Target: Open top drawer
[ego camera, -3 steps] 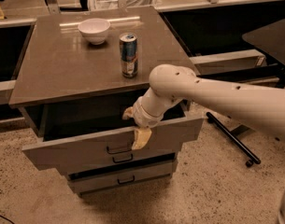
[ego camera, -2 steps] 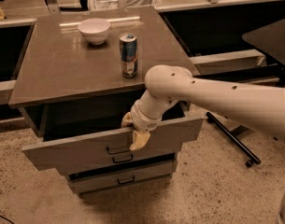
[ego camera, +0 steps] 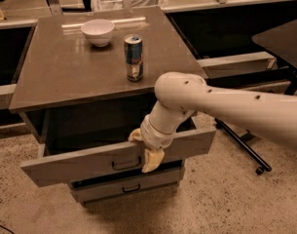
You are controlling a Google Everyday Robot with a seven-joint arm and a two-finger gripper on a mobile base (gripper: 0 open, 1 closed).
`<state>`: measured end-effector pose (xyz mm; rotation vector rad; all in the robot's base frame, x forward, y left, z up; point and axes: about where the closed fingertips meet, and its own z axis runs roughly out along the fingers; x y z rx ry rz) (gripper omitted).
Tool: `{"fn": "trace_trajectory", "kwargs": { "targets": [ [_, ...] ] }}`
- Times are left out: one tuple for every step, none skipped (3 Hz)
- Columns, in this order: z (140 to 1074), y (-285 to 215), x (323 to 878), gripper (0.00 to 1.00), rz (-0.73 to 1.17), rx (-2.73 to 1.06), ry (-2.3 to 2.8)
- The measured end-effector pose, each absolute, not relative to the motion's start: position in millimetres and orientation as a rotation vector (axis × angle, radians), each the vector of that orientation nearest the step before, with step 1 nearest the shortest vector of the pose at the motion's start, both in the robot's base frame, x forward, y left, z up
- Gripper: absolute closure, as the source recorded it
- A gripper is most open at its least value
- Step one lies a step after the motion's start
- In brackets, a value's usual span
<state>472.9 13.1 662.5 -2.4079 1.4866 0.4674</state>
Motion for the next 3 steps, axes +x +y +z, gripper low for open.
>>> {"fn": "trace_trajectory", "kwargs": {
  "targets": [
    [666.1,8.3,460.4,0.42,0.503,-2.413,1.488],
    [668.2,8.9,460.3,0.43,0.503,-2.413,1.488],
    [696.0,-8.5,456.4,0.41,0.448,-2.372,1.498]
  ]
}}
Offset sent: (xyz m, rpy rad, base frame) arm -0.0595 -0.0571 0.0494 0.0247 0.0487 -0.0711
